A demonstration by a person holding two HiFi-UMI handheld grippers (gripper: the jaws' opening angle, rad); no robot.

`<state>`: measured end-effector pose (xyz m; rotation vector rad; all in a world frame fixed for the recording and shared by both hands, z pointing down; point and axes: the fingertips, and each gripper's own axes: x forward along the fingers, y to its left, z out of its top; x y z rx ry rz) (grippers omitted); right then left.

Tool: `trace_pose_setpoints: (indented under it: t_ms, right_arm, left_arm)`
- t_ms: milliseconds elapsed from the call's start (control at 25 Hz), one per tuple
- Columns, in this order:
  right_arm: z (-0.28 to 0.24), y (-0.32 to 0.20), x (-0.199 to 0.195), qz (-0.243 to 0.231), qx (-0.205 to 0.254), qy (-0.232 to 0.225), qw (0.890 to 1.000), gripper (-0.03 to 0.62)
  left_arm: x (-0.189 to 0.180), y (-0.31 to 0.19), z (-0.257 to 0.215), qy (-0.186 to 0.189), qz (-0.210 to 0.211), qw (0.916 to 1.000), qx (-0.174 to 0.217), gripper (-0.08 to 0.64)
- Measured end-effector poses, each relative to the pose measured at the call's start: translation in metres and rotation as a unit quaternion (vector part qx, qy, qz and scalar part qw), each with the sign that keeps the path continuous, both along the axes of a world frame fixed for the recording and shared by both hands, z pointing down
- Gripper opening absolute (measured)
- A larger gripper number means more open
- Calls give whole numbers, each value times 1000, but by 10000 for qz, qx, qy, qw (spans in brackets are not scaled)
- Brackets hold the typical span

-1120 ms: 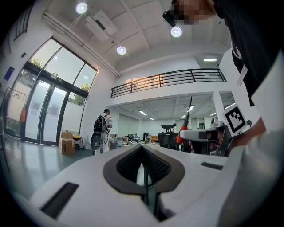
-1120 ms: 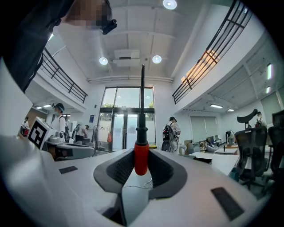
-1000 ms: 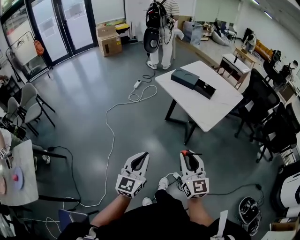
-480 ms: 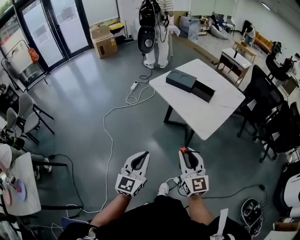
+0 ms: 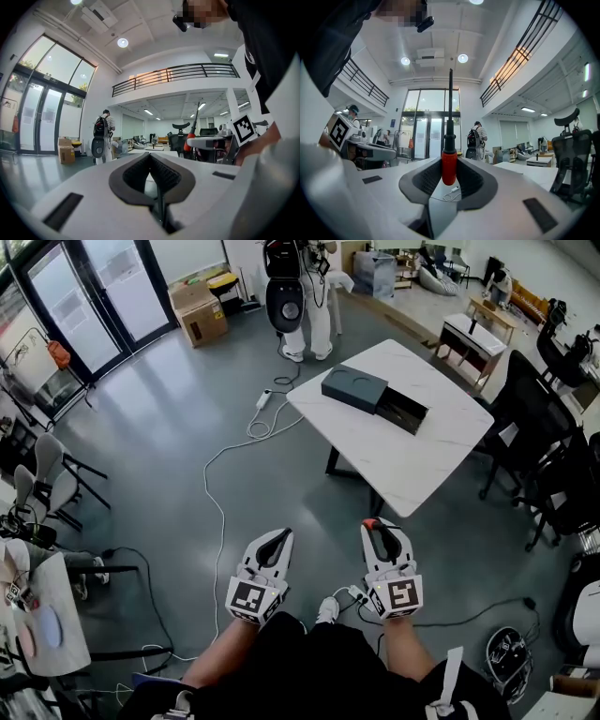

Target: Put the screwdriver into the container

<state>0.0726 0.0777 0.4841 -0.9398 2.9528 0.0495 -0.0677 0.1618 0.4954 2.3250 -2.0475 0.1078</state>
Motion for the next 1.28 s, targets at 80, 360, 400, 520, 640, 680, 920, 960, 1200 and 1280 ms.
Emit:
trace_pose_setpoints:
  t_ms: [80, 360, 400, 520, 640, 680, 920, 960, 1200, 1280]
  right_arm:
    - [4, -8, 3, 54, -42, 30, 10000, 112]
    - [8, -42, 2, 305, -55, 118, 9994, 110]
    - [9, -48, -1, 349, -49, 138, 9993, 111]
    - [11, -64, -13, 479, -40, 176, 9987, 111]
    - [4, -79, -29, 601, 10, 181, 9980, 112]
    - [1, -84, -36, 638, 26, 186, 9978, 112]
    - [-12, -107, -76, 762, -35, 81, 9971, 112]
    - [-12, -110, -82, 785, -56, 76, 9969, 111]
    - [-11, -121, -109, 1017, -62, 92, 9948, 112]
    - [-10, -123, -115, 1119, -52, 97, 9937, 111]
  left_arm:
    - [1, -6, 7, 38, 61, 10000, -23, 6]
    - [-10, -43, 13, 147, 234, 9996, -51, 6]
    - [-13, -50, 14, 150, 281, 9995, -35, 6]
    - [-24, -70, 13, 151, 464, 9988, 25, 6]
    - [-39, -92, 7, 127, 668, 9977, 79, 6]
    - [-44, -100, 3, 122, 740, 9971, 115, 6]
    - [-76, -132, -12, 257, 1053, 9937, 277, 6]
    - [-82, -136, -11, 294, 1075, 9934, 271, 6]
    - [-109, -158, -15, 284, 1355, 9897, 350, 6]
    - [-116, -163, -16, 277, 1449, 9883, 400, 6]
